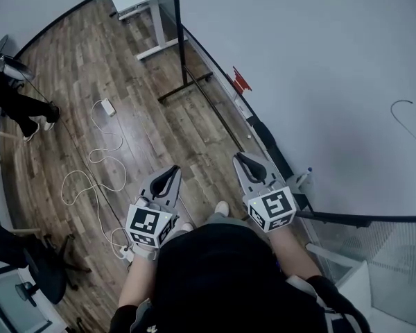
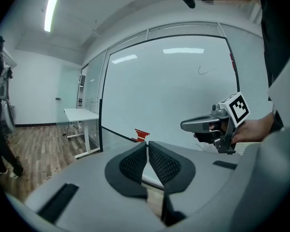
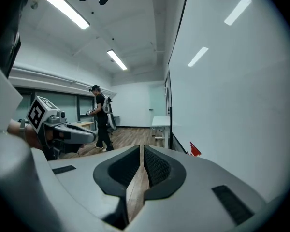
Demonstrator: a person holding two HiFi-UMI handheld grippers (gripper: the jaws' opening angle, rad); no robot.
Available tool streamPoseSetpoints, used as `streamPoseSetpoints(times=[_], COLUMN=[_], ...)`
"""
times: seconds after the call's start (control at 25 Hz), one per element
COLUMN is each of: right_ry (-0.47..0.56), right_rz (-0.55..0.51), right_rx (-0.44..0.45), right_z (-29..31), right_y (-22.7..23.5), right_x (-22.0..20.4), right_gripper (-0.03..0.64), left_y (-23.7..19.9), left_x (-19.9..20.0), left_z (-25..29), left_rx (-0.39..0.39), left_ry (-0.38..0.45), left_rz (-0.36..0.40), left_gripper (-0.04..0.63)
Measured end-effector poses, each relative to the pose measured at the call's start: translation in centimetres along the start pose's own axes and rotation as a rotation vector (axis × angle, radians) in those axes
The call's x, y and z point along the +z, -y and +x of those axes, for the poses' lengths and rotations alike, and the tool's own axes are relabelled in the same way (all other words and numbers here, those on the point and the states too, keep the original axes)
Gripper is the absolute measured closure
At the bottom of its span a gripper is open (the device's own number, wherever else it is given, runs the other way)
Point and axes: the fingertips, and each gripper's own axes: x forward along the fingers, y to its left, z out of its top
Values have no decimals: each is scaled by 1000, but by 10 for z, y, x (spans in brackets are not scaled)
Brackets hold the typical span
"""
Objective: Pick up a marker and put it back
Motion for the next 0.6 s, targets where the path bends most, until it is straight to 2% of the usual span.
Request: streamPoseSetpoints(times=[0.24, 0.6], right_ry=[10, 17], right_rz=[-13, -24], right_rx=[75, 127], right_z=[12, 9], right_y=[-27, -53], right_x=[6, 6], right_gripper=[565, 568], left_y=[-9, -5], left_x=[1, 2], left_z=[-14, -20], left_rx=[34, 28], left_ry=[8, 18], left_rz=[-5, -7], left_gripper=[574, 574])
